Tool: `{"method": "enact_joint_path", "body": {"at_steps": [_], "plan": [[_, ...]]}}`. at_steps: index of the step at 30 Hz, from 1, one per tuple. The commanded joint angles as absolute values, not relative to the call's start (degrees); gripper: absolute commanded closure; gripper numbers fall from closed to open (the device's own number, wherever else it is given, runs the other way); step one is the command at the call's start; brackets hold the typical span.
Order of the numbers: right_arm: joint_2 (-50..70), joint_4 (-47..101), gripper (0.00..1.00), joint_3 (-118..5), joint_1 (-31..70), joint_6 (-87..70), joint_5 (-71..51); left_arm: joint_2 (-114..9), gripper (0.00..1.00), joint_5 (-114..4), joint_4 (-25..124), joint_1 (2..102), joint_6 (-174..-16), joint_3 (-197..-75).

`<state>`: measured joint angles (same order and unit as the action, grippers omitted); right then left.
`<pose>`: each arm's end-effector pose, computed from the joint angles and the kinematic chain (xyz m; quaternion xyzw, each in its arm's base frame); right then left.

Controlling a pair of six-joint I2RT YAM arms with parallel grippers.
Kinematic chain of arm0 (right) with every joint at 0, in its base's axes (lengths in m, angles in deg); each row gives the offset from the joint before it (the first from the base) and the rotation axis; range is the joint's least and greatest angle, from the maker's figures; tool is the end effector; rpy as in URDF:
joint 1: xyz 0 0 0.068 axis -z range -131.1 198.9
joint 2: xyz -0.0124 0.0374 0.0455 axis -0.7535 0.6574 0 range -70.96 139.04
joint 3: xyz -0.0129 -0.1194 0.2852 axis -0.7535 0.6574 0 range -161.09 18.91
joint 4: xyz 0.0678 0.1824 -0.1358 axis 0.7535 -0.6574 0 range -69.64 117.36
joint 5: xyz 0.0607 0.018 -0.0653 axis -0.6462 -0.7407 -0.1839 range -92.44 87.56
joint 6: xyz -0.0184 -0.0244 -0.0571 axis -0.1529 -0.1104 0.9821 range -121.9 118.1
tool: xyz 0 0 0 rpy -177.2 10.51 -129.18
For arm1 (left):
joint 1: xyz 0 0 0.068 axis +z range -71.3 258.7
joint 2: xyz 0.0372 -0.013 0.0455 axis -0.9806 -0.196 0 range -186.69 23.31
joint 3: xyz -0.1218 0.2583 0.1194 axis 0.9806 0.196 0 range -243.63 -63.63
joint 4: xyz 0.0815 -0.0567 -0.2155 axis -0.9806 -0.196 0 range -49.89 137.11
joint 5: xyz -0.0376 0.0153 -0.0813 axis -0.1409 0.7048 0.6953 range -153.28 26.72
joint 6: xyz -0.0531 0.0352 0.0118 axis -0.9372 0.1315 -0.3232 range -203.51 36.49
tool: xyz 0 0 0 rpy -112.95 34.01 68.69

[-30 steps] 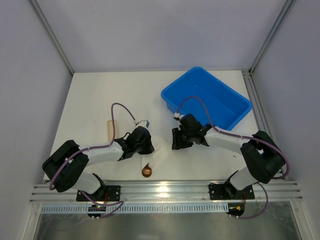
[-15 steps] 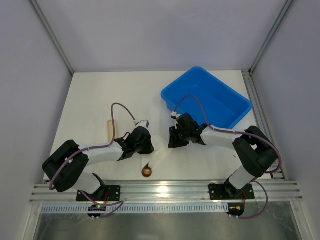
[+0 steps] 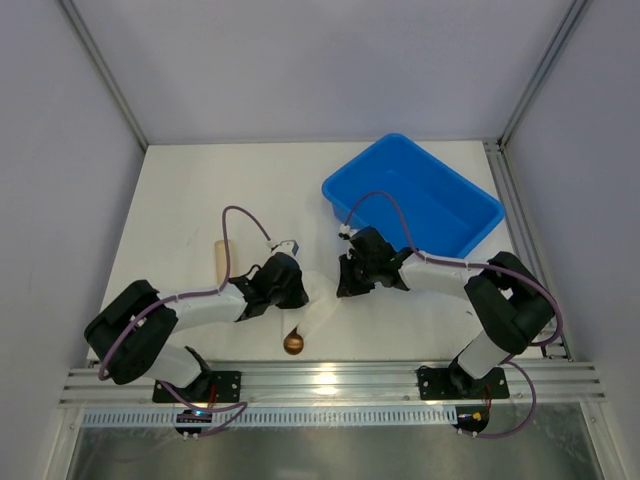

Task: Place the utensils on the paper napkin and roll it up
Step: Roll the napkin at the center of the board.

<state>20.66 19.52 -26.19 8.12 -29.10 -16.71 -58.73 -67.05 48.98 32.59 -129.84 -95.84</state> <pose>0.2149 0.2019 0.1975 -0.1493 0.9335 0.2678 0.1857 0.1748 -0.1768 0.1912 -0.0136 0.9329 -0.2375 0.2702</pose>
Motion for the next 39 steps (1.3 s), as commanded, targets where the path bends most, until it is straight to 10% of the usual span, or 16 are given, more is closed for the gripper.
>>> {"method": "enact_joint_path", "body": {"at_steps": [1, 39], "plan": [[21.06, 21.21, 0.94, -29.78, 7.59, -29.23, -18.09, -58.34, 0.92, -66.44, 48.6, 32.73, -130.27, -95.54], [28.88, 24.46, 0.96, -41.99, 2.75, -34.68, -27.58, -52.55, 0.93, -68.73, 47.37, 32.55, -131.32, -93.08]]}}
